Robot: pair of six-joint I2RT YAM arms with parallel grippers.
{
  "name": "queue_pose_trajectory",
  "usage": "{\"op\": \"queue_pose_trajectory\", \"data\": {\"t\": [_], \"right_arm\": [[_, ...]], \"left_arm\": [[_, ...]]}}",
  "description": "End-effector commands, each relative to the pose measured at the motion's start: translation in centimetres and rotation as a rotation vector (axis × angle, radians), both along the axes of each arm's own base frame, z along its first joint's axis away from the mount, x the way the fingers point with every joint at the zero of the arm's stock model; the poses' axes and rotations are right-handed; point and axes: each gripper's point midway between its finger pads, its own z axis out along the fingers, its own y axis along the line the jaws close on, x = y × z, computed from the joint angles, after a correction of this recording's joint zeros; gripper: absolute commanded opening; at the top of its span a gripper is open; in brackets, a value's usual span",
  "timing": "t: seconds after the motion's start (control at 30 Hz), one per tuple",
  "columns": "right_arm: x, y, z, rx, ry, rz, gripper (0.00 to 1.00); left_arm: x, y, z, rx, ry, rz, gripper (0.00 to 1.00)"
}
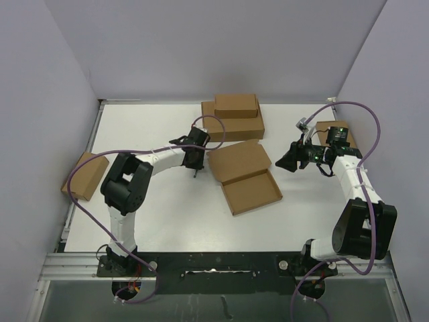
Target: Fold the paper box
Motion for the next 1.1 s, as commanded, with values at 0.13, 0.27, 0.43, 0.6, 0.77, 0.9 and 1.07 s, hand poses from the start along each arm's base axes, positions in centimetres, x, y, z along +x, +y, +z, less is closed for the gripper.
{"op": "queue_pose_trajectory", "data": {"t": [0.13,0.27,0.43,0.6,0.77,0.9,1.07], "right_arm": [[-0.1,0.2,1.2,0.032,-0.040,0.018,0.56],[-0.1,0.1,1.3,0.036,-0.042,0.016,0.56],[-0.2,0.1,1.4,0.041,-0.043,0.014,0.57],[-0.2,0.2,1.5,0.046,-0.045,0.016,0.56],[-0.2,0.1,1.6,0.047,-0.046,0.014,0.57],[-0.2,0.2,1.6,0.048,-0.044,0.014,0.57],[-0.1,0.0,1.5,0.041,-0.044,0.005,0.57]], "left_arm": [[-0.7,2.1,0.8,0.053,-0.051,0.018,0.03],[-1.5,2.7,2.6,0.024,-0.104,0.022,0.00],[-2.6,2.6,6.4,-0.084,-0.211,-0.004,0.00],[-4.4,0.2,9.4,-0.259,-0.271,-0.130,0.00],[-6.7,-3.9,11.9,-0.480,-0.295,-0.293,0.00],[-8.0,-7.4,13.4,-0.573,-0.302,-0.377,0.00],[-9.8,-12.7,13.0,-0.634,-0.239,-0.449,0.00]]}}
